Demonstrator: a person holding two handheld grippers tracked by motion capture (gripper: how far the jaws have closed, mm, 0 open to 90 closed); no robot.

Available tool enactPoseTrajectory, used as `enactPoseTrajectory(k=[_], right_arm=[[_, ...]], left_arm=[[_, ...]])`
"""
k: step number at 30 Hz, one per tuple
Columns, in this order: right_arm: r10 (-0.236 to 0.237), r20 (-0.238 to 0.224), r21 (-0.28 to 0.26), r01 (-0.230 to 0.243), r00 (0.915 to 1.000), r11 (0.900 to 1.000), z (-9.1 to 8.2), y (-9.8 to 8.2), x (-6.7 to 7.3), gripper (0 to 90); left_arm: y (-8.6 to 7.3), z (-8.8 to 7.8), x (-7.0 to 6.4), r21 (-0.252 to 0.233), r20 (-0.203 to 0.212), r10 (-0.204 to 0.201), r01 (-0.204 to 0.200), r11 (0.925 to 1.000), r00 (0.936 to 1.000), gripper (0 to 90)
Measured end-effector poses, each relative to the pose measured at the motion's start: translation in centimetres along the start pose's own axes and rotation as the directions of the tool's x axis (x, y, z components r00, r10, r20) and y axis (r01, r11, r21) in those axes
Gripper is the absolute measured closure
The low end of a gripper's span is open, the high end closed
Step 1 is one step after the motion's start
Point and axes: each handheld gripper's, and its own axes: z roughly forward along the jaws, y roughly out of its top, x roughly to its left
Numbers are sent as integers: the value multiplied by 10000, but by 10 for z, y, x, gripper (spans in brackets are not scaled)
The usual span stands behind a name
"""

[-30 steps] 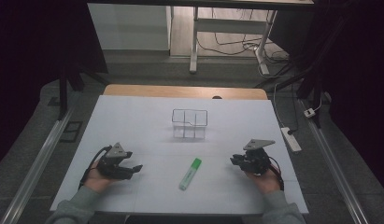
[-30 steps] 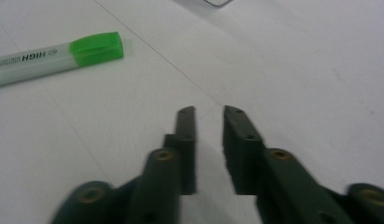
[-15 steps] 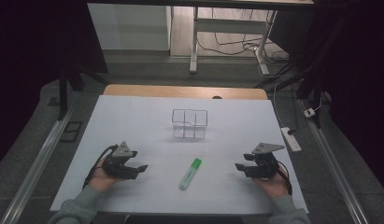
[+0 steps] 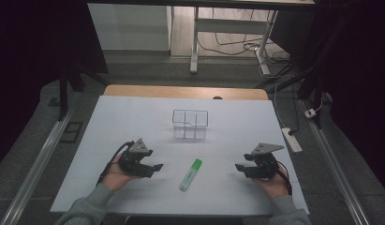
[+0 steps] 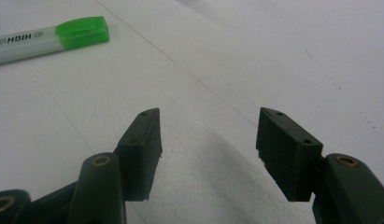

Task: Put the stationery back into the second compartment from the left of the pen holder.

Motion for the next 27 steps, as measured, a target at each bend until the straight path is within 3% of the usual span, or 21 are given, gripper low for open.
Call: enactPoseTrajectory(k=[7,15,27], right_arm=[[-22,29,40,22,10000,10000,1,0,0,403],[-33,59,102,32,10000,9999,2,-1,-1,403],[44,75,156,-45,10000,9999,3,-1,-1,403]], left_arm=[[17,16,-13,123,344,71,-75,9999,9994,295],[34,33,-28,238,619,419,-434,9988,9972,299],[50,56,-36,370,828,502,-534,9979,9953,311]])
